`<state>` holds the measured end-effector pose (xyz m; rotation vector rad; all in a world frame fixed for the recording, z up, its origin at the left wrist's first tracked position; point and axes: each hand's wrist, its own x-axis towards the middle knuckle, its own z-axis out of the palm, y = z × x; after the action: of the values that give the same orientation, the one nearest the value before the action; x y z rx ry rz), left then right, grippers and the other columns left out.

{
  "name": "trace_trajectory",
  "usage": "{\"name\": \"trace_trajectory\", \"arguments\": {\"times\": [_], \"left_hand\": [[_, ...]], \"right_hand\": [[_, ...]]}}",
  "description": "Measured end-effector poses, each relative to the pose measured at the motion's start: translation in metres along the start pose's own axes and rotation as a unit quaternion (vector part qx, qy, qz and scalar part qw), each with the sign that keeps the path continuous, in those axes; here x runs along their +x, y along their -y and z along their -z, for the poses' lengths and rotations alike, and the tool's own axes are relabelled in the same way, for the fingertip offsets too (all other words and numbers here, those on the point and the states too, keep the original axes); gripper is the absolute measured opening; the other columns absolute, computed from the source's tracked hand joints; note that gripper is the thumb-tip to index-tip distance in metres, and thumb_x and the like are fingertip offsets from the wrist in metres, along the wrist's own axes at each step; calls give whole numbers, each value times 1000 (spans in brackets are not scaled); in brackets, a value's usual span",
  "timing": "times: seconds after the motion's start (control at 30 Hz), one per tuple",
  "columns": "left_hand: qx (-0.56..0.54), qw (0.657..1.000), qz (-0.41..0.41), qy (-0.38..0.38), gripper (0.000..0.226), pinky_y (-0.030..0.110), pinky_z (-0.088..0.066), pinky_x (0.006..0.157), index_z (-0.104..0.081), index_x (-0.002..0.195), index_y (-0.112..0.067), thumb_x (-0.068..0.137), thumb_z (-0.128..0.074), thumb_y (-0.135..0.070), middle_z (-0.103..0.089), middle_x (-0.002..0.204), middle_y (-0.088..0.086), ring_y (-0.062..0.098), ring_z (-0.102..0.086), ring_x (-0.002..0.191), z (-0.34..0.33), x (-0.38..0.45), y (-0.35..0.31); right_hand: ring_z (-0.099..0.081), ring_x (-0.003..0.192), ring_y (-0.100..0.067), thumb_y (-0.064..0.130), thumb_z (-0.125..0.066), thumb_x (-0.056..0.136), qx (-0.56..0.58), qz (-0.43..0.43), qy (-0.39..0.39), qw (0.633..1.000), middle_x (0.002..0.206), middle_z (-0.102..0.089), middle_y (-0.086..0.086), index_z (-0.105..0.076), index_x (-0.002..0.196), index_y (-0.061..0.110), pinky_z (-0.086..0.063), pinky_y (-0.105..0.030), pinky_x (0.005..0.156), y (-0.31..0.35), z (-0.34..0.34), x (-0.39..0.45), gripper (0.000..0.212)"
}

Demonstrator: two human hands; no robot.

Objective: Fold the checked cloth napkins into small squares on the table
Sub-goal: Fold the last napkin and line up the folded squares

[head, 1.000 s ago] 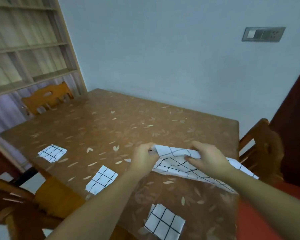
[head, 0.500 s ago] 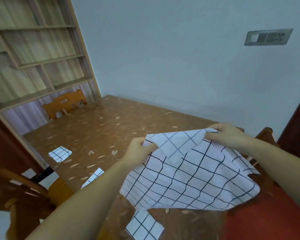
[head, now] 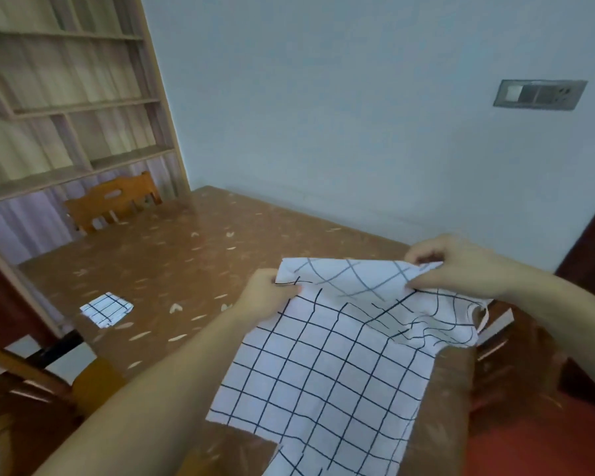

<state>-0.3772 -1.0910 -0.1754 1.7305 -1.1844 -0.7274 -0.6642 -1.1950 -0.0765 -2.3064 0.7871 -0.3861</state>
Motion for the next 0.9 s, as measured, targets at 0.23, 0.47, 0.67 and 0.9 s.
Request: {"name": "trace_trajectory", "arguments": {"times": [0.23, 0.47, 0.67, 0.9], "left_hand": [[-6, 999, -47, 20, 12, 28, -48, 72, -74, 92, -1, 87, -63, 2, -69, 86, 7, 16, -61, 77, 19, 28, 4], [44, 992, 55, -103, 26, 42, -52, 81, -60, 93, -16, 93, -54, -41, -63, 86, 2, 24, -59, 80, 22, 32, 15], [-327, 859, 308, 248, 86, 45, -54, 87, -67, 120, -9, 77, -45, -80, -67, 119, 17, 33, -64, 110, 3, 38, 42], [-182, 898, 287, 280, 26, 30, -57, 68, -68, 116, -13, 91, -60, -12, -74, 100, 6, 17, -72, 86, -26, 36, 78]], "right_hand": [[-60, 67, -1, 21, -65, 84, -71, -57, -103, 991, 71, -68, 9, -71, 71, 26, -43, -14, 59, 4, -31, 4, 14], [-56, 57, -17, 34, -53, 79, -185, 183, -296, 919, 60, -59, 0, -68, 77, 11, -44, -28, 52, 33, -51, 6, 27], [-49, 50, -16, 26, -62, 80, -358, 355, -106, 857, 59, -53, 4, -68, 74, 18, -41, -25, 50, 1, -126, -5, 11], [-52, 55, -4, 43, -63, 79, -235, 282, 97, 925, 64, -56, 13, -64, 82, 34, -42, -19, 56, -75, -220, -51, 10]]}}
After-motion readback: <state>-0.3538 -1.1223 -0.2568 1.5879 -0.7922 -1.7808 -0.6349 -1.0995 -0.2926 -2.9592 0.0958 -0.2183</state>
